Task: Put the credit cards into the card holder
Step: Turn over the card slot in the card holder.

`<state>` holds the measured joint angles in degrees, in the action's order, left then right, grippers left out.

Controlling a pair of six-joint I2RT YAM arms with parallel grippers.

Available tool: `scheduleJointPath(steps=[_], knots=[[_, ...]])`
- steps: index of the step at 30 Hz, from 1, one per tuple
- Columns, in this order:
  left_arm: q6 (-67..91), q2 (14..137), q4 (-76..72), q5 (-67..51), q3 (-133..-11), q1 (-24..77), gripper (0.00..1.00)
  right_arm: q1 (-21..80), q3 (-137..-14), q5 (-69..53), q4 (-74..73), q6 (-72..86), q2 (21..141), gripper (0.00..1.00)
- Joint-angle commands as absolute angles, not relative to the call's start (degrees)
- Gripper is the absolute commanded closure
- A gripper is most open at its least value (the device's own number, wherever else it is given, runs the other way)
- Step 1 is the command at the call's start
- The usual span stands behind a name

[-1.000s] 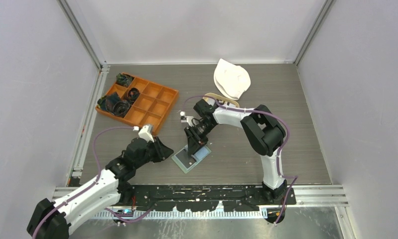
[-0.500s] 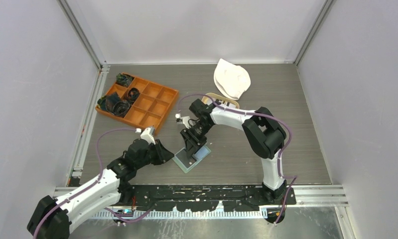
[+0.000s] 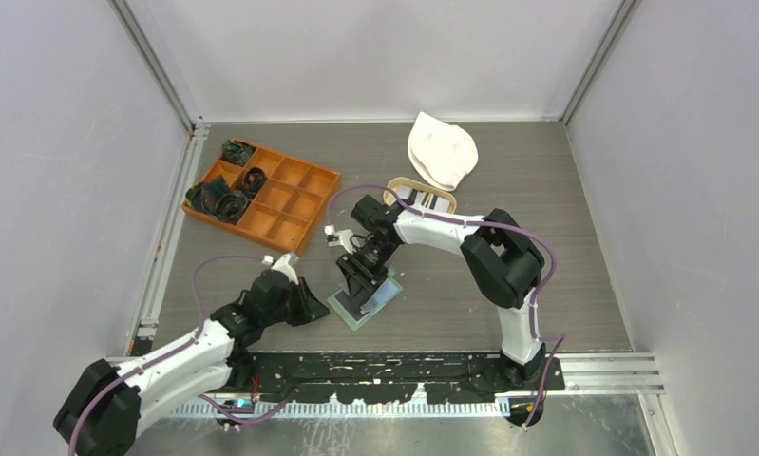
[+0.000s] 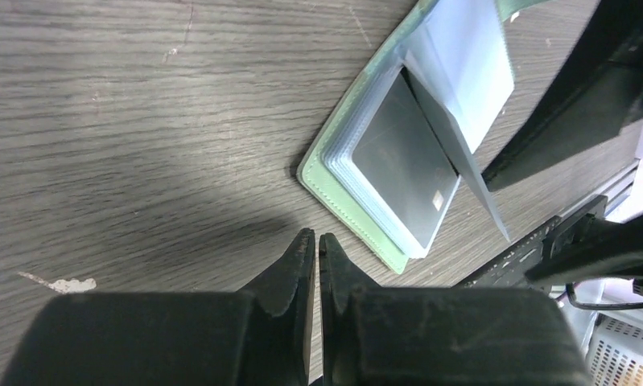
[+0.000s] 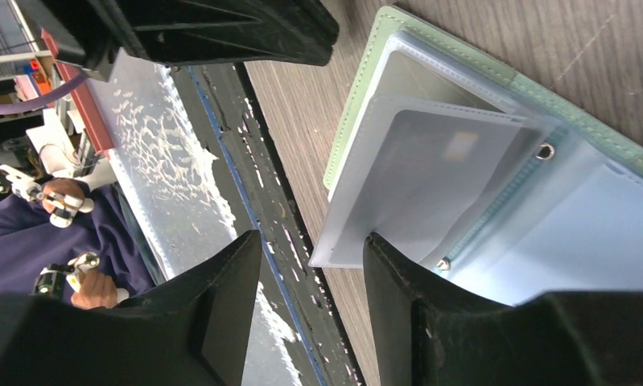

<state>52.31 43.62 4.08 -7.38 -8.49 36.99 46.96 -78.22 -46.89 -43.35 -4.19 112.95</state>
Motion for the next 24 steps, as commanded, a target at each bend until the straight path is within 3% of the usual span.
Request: scheduleJointPath(steps=[1, 13, 20, 24], knots=[[53.0, 48.1, -2.7, -9.8, -9.2, 36.8, 0.93, 48.2, -79.6, -49.8, -41.9, -2.9, 112.8, 0.45], [52.4, 59.1, -10.6, -10.0, -10.9, 36.9, 0.93, 50.4, -81.8, -46.8, -43.7, -3.4, 115.4, 0.46], [49.0, 66.7, -14.4, -9.4, -15.8, 36.8, 0.93, 48.9, -83.3, -39.2, -47.6, -11.8, 104.9, 0.48], [47.0, 71.4, -15.6, -10.2, -19.3, 36.5, 0.92, 42.8, -82.7, -30.0, -46.7, -14.8, 97.3, 0.49]])
